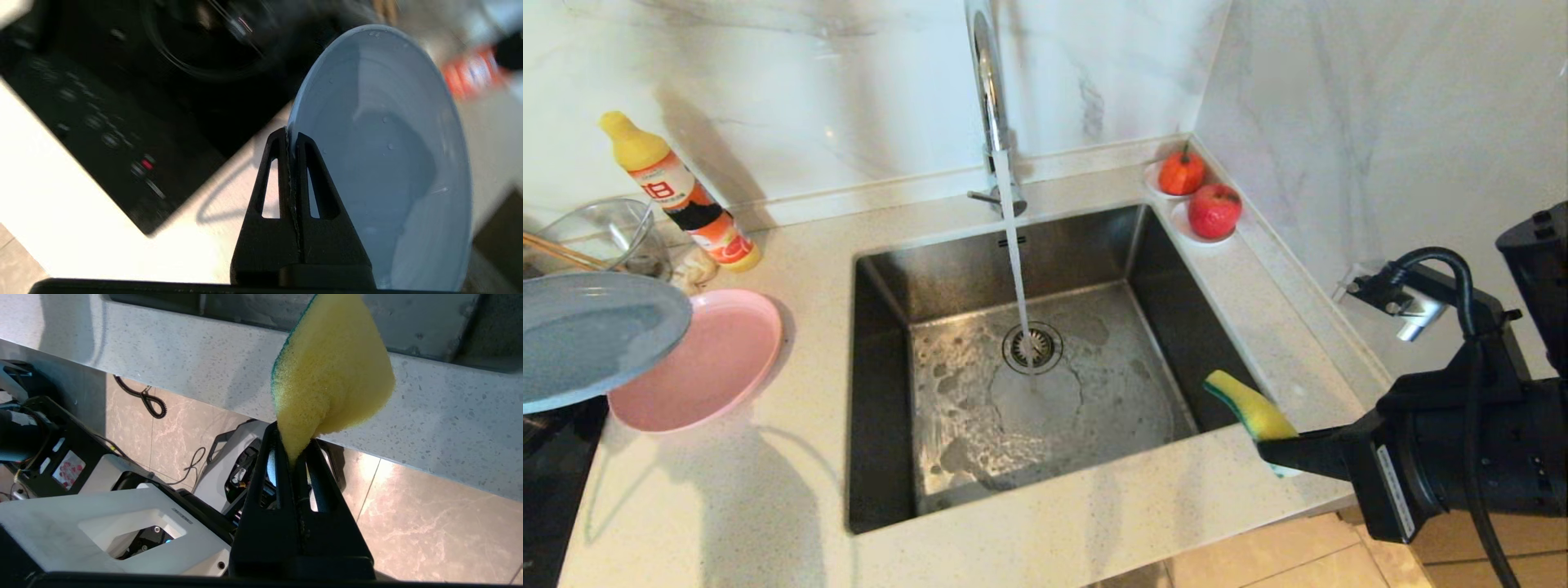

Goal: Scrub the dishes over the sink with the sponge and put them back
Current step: Place the plate on the table

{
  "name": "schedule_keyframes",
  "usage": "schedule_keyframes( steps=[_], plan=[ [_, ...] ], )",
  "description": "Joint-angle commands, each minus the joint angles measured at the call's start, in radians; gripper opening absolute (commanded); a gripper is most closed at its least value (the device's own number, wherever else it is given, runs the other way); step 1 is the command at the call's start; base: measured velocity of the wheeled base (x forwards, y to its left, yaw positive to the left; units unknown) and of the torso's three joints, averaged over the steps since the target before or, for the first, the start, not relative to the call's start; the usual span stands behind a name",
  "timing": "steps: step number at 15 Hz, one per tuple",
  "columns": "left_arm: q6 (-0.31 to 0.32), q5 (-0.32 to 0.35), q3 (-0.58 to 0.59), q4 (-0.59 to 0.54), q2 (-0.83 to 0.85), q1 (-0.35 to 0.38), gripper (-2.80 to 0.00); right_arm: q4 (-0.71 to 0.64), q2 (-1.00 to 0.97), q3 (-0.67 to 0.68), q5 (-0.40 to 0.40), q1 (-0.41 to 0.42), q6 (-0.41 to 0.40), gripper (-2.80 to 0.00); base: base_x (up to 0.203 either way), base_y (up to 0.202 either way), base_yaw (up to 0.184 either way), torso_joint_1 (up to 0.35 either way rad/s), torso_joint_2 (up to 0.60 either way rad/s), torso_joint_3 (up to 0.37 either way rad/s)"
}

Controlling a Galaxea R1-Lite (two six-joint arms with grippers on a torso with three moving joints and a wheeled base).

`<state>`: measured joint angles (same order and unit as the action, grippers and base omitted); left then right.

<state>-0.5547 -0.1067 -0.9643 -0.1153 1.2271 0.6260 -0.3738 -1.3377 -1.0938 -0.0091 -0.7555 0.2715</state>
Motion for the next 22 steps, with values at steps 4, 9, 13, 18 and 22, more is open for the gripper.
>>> schedule_keyframes(
  steps=[4, 9, 13, 18, 22],
  plan=[
    [0.004, 0.061, -0.078, -0.001, 0.118, 0.184, -2.80, -0.002, -0.025, -0.011, 0.026, 0.032, -0.002, -2.80, 0.000, 0.000, 0.000, 0.000, 0.00, 0.000],
    [0.005, 0.158, -0.076, 0.053, 0.288, 0.327, -2.80, -0.001, -0.051, -0.017, 0.032, 0.038, -0.003, -2.80, 0.000, 0.000, 0.000, 0.000, 0.00, 0.000],
    [0.021, 0.206, -0.076, 0.106, 0.372, 0.392, -2.80, 0.058, -0.078, -0.016, 0.034, 0.042, -0.005, -2.80, 0.000, 0.000, 0.000, 0.000, 0.00, 0.000],
    [0.028, 0.360, -0.067, 0.121, 0.381, 0.436, -2.80, 0.051, -0.075, -0.024, 0.034, 0.045, -0.011, -2.80, 0.000, 0.000, 0.000, 0.000, 0.00, 0.000],
    [0.022, 0.409, -0.075, 0.114, 0.322, 0.476, -2.80, 0.050, -0.072, -0.021, 0.034, 0.050, -0.011, -2.80, 0.000, 0.000, 0.000, 0.000, 0.00, 0.000]
  ],
)
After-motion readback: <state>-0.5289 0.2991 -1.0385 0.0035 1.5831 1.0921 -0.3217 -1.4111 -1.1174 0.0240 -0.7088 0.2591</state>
